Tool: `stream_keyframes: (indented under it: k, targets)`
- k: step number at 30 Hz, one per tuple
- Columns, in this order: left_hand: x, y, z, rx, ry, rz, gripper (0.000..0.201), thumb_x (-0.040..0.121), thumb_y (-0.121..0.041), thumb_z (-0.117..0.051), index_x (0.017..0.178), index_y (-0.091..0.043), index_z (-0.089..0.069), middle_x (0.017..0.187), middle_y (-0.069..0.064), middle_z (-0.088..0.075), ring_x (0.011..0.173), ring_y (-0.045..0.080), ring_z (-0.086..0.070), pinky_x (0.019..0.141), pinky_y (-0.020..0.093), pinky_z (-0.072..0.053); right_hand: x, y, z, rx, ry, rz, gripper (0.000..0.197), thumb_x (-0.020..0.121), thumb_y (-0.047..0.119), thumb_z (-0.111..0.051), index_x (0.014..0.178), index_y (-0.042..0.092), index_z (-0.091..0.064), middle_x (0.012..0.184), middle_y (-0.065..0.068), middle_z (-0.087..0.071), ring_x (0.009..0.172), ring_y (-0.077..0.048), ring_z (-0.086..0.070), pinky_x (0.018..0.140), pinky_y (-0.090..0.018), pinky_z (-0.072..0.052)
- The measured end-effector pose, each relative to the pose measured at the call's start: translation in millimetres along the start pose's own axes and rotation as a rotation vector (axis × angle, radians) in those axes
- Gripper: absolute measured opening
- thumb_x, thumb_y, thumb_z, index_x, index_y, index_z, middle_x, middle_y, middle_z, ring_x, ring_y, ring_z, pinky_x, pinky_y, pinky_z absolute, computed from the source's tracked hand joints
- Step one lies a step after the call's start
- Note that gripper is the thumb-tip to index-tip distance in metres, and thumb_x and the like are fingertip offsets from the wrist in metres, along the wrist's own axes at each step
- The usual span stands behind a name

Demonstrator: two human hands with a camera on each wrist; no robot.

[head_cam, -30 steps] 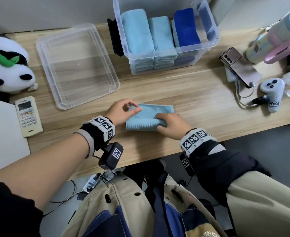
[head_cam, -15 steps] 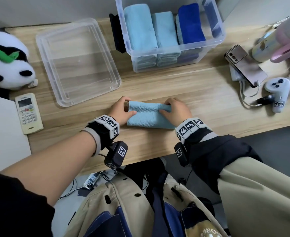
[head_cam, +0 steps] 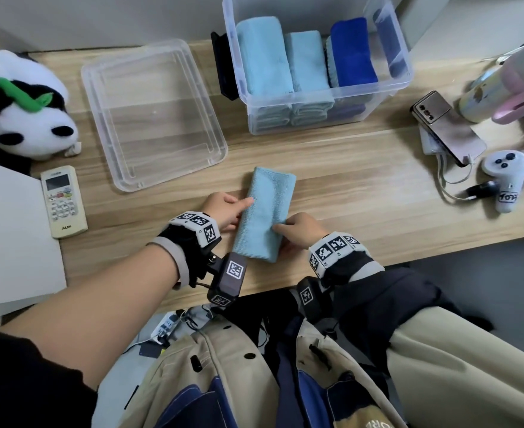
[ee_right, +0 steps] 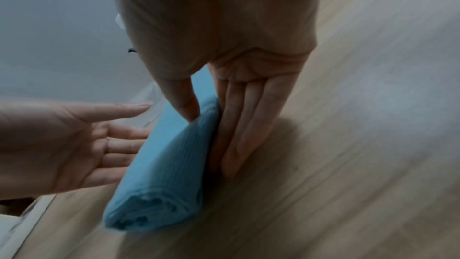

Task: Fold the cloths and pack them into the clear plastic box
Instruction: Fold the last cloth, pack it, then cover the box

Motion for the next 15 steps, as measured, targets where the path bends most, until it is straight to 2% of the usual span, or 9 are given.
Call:
stream_keyframes:
  k: [1,3,4,6,7,9,11,13,15]
  targets:
    - [-3,0,-5,0.007,0.035,0.002,0.020,0.084,-0.030,-0.066,0.080,-0.014,-0.056,0.082,0.004,-0.061,0.074,0.017,-0.058,0.071,0.026,-0.050,1,1,-3,0.018,0.017,0.001,0.026,0.085,0.029,-0.057,0.064,0.015,-0.061,0.087,-0.018,-0.071,0.083,-0.033,-0.069,0.082,-0.046,-0.055]
    - [-9,-4,-10,0.042,0.088,-0.017,0.018,0.080,-0.024,-0.071,0.080,-0.012,-0.058,0.082,0.003,-0.062,0.071,0.015,-0.059,0.066,0.021,-0.051,-2,4,-5,0.019,0.040,0.000,0.022,0.087,0.026,-0.055,0.072,0.012,-0.063,0.089,-0.015,-0.070,0.088,-0.033,-0.068,0.085,-0.044,-0.054]
    - [-12,-5,-13,0.047,0.118,-0.019,0.021,0.078,-0.021,-0.073,0.089,-0.010,-0.060,0.089,0.005,-0.065,0.076,0.018,-0.062,0.069,0.024,-0.053,-3,6,-5,0.013,0.049,0.004,0.021,0.088,0.025,-0.054,0.081,0.009,-0.065,0.092,-0.016,-0.069,0.090,-0.033,-0.067,0.085,-0.042,-0.054]
    - [-17,-7,-18,0.042,0.172,-0.014,0.038,0.076,-0.015,-0.074,0.109,-0.003,-0.059,0.110,0.011,-0.065,0.095,0.023,-0.063,0.086,0.033,-0.052,-7,7,-3,0.022,0.054,0.006,0.025,0.090,0.024,-0.052,0.099,0.004,-0.065,0.099,-0.017,-0.068,0.089,-0.032,-0.065,0.083,-0.039,-0.054]
    - [-21,-9,-20,0.027,0.189,-0.025,0.042,0.078,-0.010,-0.072,0.115,-0.001,-0.057,0.116,0.014,-0.063,0.098,0.023,-0.061,0.087,0.033,-0.051,-9,7,-2,0.036,0.054,0.005,0.027,0.090,0.025,-0.052,0.103,0.004,-0.064,0.098,-0.016,-0.067,0.086,-0.030,-0.064,0.083,-0.039,-0.054]
    - [-26,-15,-22,-0.005,0.211,-0.068,0.040,0.082,-0.004,-0.066,0.120,0.000,-0.054,0.122,0.016,-0.061,0.098,0.020,-0.058,0.080,0.030,-0.049,-15,7,5,0.096,0.046,0.000,0.025,0.091,0.029,-0.051,0.104,0.010,-0.060,0.091,-0.009,-0.064,0.082,-0.027,-0.063,0.085,-0.043,-0.055]
    - [-30,-22,-22,-0.034,0.230,-0.102,0.039,0.084,-0.002,-0.062,0.122,-0.002,-0.053,0.124,0.015,-0.060,0.098,0.020,-0.057,0.080,0.030,-0.048,-20,9,16,0.199,0.019,0.017,0.027,0.093,0.035,-0.050,0.109,0.013,-0.054,0.091,-0.004,-0.062,0.083,-0.024,-0.062,0.085,-0.042,-0.054]
    - [-34,-33,-21,-0.085,0.272,-0.134,0.039,0.086,0.000,-0.059,0.124,-0.003,-0.051,0.124,0.014,-0.059,0.092,0.019,-0.060,0.079,0.030,-0.050,-26,15,29,0.367,-0.025,0.064,0.037,0.093,0.038,-0.050,0.120,0.012,-0.051,0.107,-0.005,-0.062,0.092,-0.022,-0.061,0.088,-0.039,-0.052]
    - [-39,-45,-24,-0.142,0.335,-0.154,0.040,0.087,0.000,-0.057,0.126,-0.006,-0.049,0.122,0.012,-0.060,0.085,0.014,-0.061,0.073,0.024,-0.052,-31,21,42,0.563,-0.040,0.126,0.041,0.093,0.038,-0.051,0.126,0.014,-0.050,0.118,-0.005,-0.061,0.099,-0.019,-0.062,0.089,-0.036,-0.052]
Point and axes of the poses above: each hand's wrist, its own x-axis towards the middle knuckle, its own z-axis out of the back of the hand, y = z × x, the point moved 5 cm from there along x, towards the middle knuckle
